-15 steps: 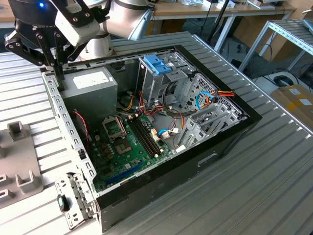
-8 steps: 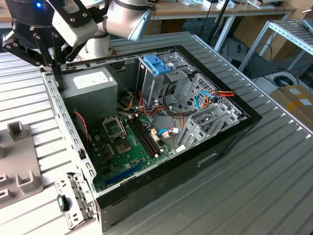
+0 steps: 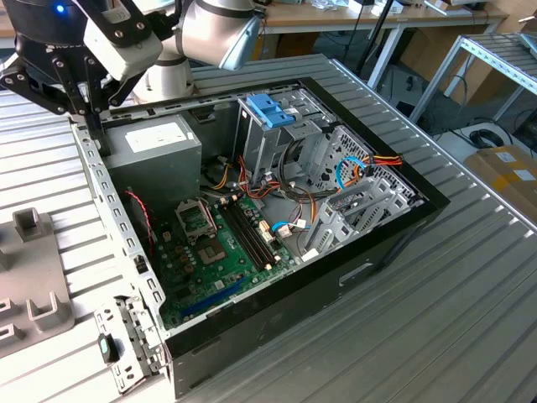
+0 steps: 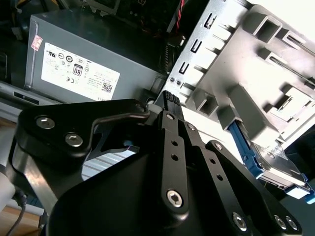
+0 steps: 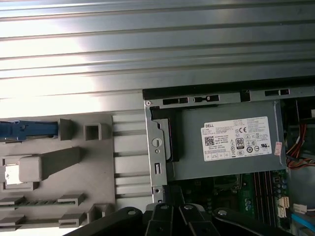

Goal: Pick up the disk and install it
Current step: 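Reach for the disk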

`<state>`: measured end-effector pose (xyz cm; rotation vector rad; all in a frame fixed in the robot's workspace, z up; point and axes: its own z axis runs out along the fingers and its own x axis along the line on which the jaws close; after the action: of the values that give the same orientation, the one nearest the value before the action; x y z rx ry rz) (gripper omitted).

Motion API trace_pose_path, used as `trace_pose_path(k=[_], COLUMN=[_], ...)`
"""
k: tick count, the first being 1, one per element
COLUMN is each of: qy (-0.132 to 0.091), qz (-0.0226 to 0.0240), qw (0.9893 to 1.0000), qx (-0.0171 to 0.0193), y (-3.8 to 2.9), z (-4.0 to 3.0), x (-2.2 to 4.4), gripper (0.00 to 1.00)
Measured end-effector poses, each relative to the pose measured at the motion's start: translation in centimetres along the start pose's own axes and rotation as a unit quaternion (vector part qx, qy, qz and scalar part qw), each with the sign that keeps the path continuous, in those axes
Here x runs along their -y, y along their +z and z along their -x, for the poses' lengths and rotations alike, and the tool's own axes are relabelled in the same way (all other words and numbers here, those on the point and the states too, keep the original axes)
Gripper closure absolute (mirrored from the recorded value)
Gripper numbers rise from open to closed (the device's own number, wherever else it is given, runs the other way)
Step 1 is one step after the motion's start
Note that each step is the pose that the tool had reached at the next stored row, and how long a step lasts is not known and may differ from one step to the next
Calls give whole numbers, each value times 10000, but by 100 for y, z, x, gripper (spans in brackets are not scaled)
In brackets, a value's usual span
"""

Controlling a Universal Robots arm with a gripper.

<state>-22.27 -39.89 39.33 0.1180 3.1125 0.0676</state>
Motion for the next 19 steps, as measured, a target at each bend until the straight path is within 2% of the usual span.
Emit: trace_pose_path(k=[19], qy=[0], qz=[0], qw=[10000], qx=[0], y=[-2], z=[-91], x=[7], gripper=[90])
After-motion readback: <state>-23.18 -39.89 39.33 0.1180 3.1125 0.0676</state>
